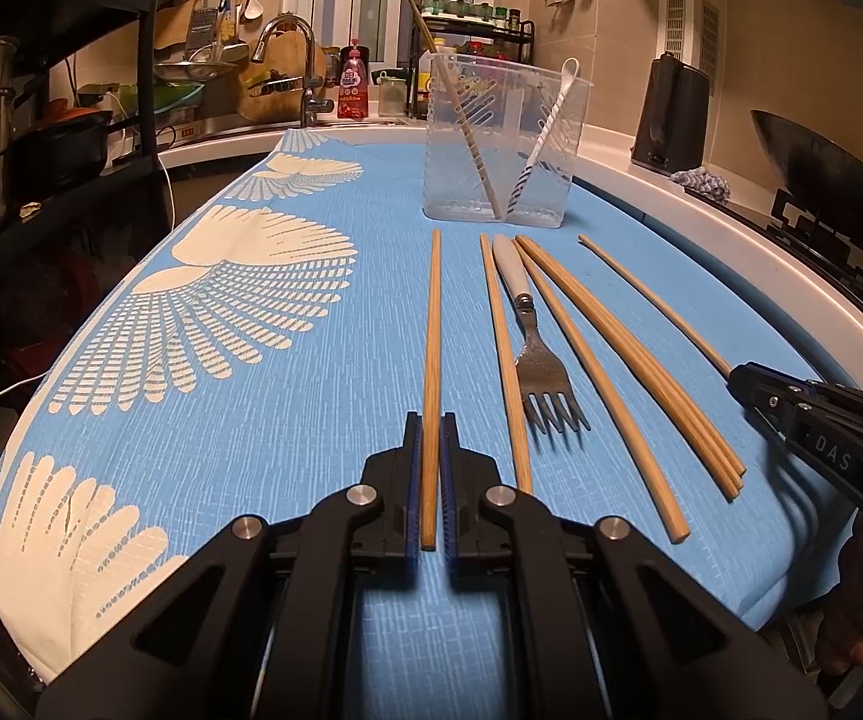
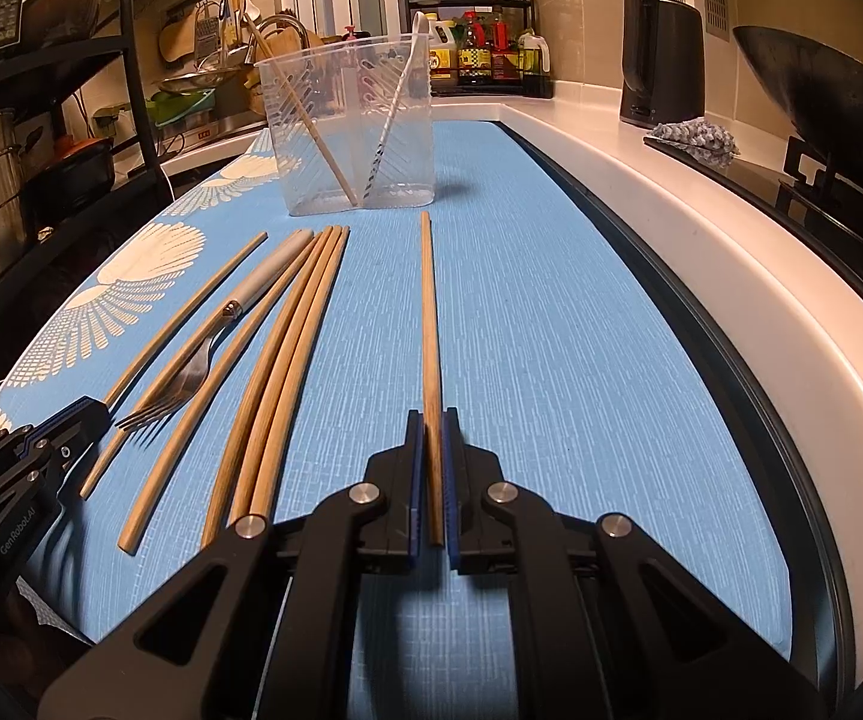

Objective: Organize utensils
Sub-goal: 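Lift both chopsticks and carry them toward the clear container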

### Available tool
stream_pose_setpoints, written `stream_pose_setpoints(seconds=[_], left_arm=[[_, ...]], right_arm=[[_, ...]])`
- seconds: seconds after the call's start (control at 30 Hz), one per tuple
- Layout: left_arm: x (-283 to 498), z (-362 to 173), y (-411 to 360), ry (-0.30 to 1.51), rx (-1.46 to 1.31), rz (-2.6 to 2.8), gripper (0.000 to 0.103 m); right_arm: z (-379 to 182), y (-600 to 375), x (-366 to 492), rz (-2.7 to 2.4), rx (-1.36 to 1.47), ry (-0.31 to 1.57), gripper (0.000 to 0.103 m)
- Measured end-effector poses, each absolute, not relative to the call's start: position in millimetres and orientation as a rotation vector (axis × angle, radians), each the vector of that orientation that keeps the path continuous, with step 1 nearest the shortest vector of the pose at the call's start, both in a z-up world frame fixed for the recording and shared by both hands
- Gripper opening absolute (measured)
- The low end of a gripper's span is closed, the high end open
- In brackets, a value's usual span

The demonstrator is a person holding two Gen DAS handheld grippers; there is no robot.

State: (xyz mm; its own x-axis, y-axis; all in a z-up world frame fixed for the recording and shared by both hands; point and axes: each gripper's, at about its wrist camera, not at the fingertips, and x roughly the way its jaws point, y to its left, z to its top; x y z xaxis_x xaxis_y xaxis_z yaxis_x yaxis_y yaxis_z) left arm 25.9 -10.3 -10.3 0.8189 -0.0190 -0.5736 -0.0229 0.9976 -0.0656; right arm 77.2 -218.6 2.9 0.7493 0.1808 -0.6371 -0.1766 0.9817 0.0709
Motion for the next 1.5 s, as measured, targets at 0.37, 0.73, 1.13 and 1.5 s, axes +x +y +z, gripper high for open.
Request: stream_pose_setpoints(seconds=[0.37, 0.73, 1.13, 1.5], left_arm=[[26, -10, -10, 0.612, -0.071, 0.001, 0.006], [20, 9, -16, 0.552, -0.055, -0.031, 0.006], [5, 38, -19, 0.462, -0.041, -0.046, 0.006], [3, 71, -16, 0.413, -0.034, -0.051, 0.006]], right_arm=[[2, -218, 77, 0.195, 0.004, 0.698, 0.006], [26, -223, 69, 0.182, 0.020, 0.661, 0.006], [70, -226, 57, 0.174, -0.005, 0.570, 0.006], [107, -231, 59, 0.175, -0.022, 0.522, 0.006]])
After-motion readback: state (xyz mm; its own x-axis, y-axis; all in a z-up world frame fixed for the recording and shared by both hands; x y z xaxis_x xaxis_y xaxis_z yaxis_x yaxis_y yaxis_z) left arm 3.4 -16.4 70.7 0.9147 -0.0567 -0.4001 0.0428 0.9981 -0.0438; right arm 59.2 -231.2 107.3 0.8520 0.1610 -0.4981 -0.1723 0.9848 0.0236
